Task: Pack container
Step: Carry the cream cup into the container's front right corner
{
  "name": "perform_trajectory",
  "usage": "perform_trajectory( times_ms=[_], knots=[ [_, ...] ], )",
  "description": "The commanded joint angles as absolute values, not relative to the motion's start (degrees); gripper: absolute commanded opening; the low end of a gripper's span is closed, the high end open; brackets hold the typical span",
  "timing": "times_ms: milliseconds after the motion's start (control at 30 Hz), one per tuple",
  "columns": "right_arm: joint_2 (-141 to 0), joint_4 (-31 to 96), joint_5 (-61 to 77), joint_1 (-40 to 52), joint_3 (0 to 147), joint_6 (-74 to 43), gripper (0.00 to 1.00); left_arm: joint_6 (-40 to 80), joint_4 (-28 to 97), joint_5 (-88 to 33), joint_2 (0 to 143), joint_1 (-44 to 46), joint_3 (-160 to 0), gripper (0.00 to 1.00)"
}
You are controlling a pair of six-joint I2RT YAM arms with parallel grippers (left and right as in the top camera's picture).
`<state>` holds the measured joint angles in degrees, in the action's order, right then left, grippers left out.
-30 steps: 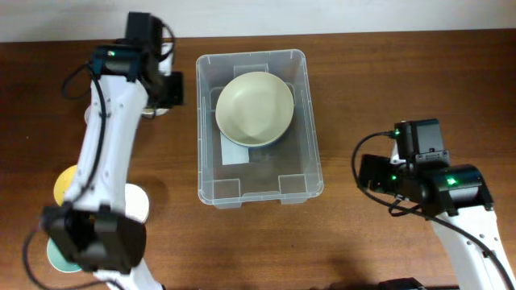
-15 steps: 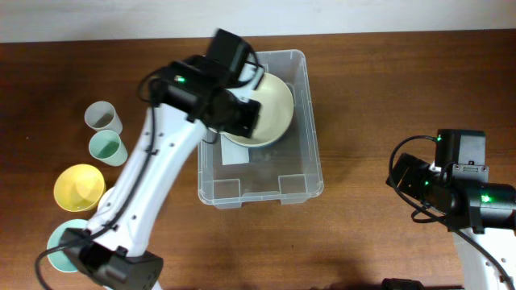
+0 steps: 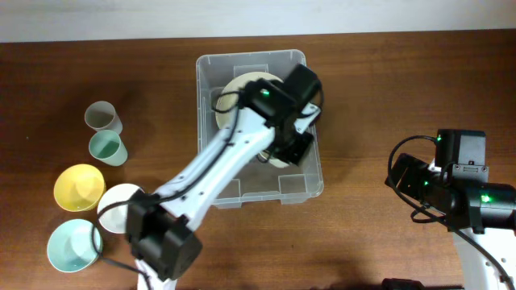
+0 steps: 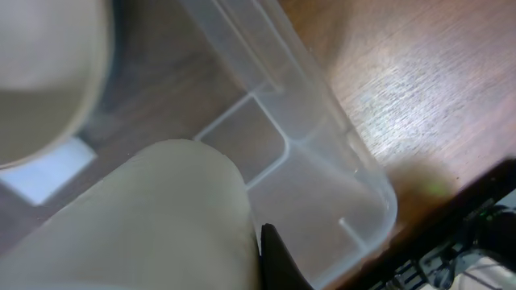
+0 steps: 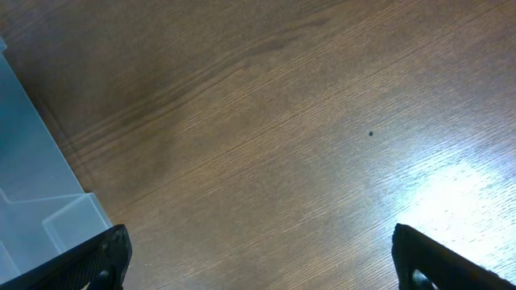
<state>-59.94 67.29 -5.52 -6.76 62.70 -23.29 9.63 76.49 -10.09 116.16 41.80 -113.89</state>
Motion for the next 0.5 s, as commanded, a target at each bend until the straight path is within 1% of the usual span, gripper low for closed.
perform_trajectory(
  times_ms=[0,133,367,467],
  knots=[
    [-59.66,67.44,-5.19,-7.16,62.41,-22.74,0.99,17.3,75.61,-11.09,119.48,43.13,-114.04,0.01],
    [-59.66,67.53,-5.17,-7.16,62.41,-21.71,0.99,28.36,75.16,-8.08,122.04,43.07,-114.04,0.01],
    [-59.66,67.72,-5.15,-7.16,62.41,-21.67,0.99,35.81,69.12,-7.2,122.83,43.13,-114.04,0.01],
    [-59.66,68.07,-5.17,-7.16,62.41,-21.65,0.99,39.53,68.93,-4.97,122.89,43.13,-113.93,0.01]
  ],
)
